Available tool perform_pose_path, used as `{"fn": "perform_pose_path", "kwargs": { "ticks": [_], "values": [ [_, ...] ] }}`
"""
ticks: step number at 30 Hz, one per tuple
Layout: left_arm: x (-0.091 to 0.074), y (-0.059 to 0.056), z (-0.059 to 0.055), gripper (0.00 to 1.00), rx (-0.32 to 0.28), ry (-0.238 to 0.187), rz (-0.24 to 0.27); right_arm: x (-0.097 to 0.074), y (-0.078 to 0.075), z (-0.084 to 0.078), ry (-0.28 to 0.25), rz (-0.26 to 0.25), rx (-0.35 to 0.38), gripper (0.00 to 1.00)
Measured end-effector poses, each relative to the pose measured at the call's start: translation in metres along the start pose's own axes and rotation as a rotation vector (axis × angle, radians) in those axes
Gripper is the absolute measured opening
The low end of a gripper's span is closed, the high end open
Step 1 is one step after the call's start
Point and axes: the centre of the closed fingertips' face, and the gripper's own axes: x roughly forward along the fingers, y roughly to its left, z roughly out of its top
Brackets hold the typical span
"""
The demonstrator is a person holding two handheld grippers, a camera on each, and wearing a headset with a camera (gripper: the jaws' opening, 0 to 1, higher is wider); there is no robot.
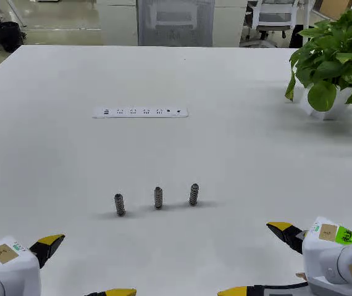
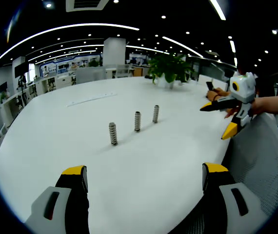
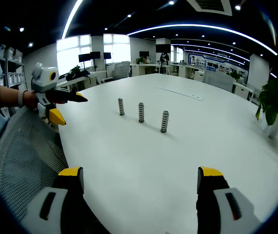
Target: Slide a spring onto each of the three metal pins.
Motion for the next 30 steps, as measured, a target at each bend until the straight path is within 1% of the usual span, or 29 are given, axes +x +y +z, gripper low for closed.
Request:
{"fn": "perform_pose_path", "kwargs": {
  "ticks": [9,15,21,30],
  "values": [
    [-0.0002,0.0017,-0.0009,1.00,-0.003,-0.003,0.001,-0.0003,-0.0003,-0.0005,0.002,-0.002,0.000,0.98],
    [-0.0011,-0.0007,0.0013,1.00,-0.003,-0.003,0.002,-0.0006,0.0001,-0.0005,0.004,-0.001,-0.001,0.99],
    [-0.0015,-0.0003,0.0015,1.00,-0.006,-0.004,0.003,-0.0008,0.0000,0.0011,-0.004,-0.003,0.008,0.99],
    [-0.0017,0.0025,0.0002,1.00,-0.007,-0.005,0.007,-0.0007,-0.0007,0.0001,-0.001,-0.004,0.006,0.99]
  ]
}}
